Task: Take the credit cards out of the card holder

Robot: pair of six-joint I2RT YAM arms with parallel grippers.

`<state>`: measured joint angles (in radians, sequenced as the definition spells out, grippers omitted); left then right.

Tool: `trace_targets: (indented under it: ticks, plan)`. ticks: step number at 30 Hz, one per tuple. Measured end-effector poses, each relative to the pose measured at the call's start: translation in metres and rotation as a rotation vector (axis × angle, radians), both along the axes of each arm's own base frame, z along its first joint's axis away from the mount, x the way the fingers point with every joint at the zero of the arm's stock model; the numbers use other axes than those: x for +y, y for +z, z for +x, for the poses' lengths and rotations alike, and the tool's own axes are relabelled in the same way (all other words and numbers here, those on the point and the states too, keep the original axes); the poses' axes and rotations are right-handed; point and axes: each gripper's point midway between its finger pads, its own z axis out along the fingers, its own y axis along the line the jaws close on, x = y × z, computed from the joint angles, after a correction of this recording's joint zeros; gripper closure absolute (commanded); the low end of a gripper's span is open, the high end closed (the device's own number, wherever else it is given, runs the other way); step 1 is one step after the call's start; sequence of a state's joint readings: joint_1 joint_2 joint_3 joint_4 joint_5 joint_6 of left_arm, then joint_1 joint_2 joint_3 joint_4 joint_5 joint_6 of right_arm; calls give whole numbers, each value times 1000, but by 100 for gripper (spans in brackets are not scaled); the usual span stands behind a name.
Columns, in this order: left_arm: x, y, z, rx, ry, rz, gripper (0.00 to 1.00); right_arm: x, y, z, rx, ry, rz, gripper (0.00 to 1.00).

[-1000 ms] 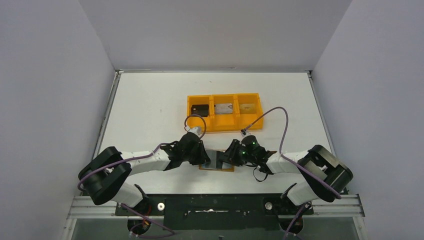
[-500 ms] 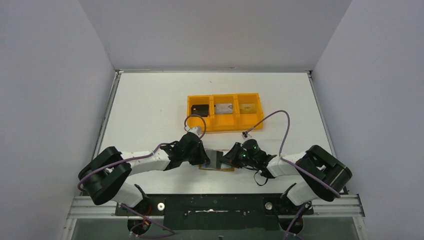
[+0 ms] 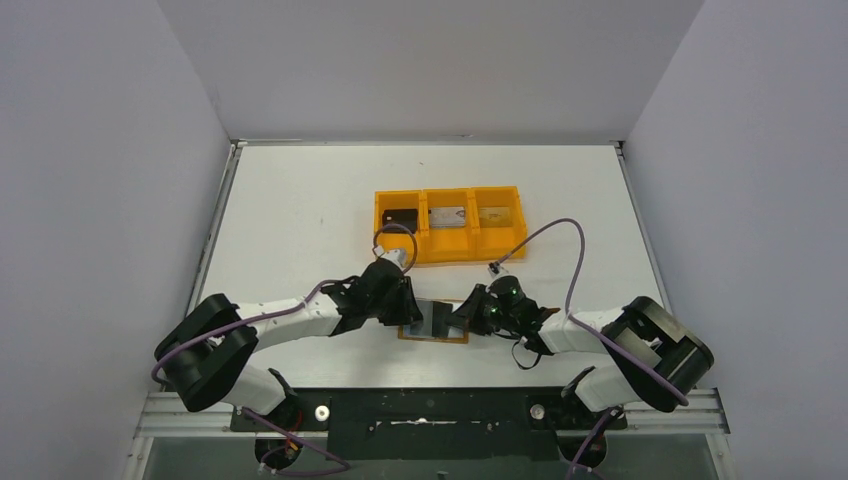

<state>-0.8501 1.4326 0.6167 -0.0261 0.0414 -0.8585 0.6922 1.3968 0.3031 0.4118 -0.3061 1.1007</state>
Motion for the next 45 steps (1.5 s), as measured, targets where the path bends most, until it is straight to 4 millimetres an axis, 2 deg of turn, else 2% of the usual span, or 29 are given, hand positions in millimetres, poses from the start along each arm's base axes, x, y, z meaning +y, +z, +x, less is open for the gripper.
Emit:
trace_targets:
  ticks: [7, 10, 12, 19, 23, 29, 31, 35, 37, 41, 45]
  plan:
    - [-20, 20, 6, -48, -73, -54, 73, 2, 0, 1, 0, 7, 0, 96]
    - [-22, 8, 1, -13, -97, -44, 75, 2, 0, 1, 0, 7, 0, 95]
    - [-22, -4, -3, 20, -104, -26, 79, 1, 0, 1, 0, 5, 1, 93]
    - [-26, -9, -5, 31, -92, -47, 89, 3, 3, 2, 3, -1, 19, 78]
    - [-27, -10, -6, 35, -81, -58, 92, 5, 3, 2, 4, -8, 52, 79]
    - [-27, -10, -5, 35, -75, -58, 92, 9, 2, 1, 11, -11, 88, 90]
    - [-26, -10, -5, 34, -73, -56, 92, 8, 2, 1, 13, -15, 90, 88]
    - [-26, -10, -5, 29, -70, -51, 93, 5, 6, 1, 4, -25, 83, 77]
    - [-26, -10, -5, 26, -69, -50, 93, 3, 5, 0, 7, -26, 70, 76]
    - [-26, -10, -5, 26, -69, -49, 93, 2, 5, -2, 10, -24, 64, 82]
    - [-26, -10, -5, 26, -69, -48, 93, 1, 3, -3, 16, -24, 58, 95]
